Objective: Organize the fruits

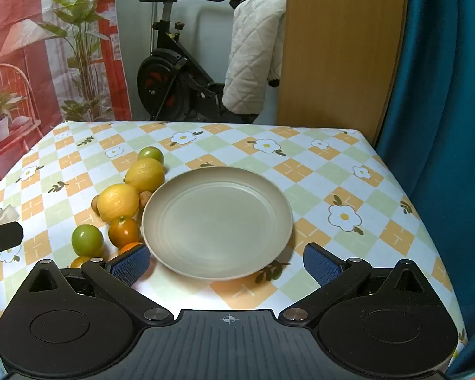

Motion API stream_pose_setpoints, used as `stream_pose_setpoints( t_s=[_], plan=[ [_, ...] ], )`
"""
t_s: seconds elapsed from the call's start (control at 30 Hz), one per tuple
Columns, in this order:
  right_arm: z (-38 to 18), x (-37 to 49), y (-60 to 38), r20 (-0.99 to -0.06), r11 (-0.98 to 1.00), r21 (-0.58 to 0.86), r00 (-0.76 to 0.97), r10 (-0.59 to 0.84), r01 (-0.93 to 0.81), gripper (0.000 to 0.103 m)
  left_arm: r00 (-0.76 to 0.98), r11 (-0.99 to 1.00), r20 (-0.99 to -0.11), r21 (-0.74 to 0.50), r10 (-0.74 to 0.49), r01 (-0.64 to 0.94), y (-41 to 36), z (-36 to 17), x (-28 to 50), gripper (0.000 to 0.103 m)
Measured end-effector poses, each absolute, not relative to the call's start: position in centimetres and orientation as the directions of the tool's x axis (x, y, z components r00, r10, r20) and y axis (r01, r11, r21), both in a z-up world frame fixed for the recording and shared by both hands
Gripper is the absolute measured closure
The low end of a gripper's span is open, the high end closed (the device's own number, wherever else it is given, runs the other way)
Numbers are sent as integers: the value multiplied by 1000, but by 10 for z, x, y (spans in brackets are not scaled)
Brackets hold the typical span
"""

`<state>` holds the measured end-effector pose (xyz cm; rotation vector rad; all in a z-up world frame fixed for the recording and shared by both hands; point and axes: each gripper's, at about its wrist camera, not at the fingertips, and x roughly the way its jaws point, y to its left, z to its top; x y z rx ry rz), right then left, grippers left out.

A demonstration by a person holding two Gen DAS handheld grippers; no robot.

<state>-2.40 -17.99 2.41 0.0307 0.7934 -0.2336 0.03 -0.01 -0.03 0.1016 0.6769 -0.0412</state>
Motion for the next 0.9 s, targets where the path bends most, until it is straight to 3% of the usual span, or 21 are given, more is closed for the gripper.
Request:
stream_pose_setpoints(
  t_s=[0.9],
  plan=[
    [23, -23, -180, -710, 974, -53, 678, -192, 220, 0, 789, 994, -615, 88, 6, 61, 2, 2, -3, 0]
  ],
)
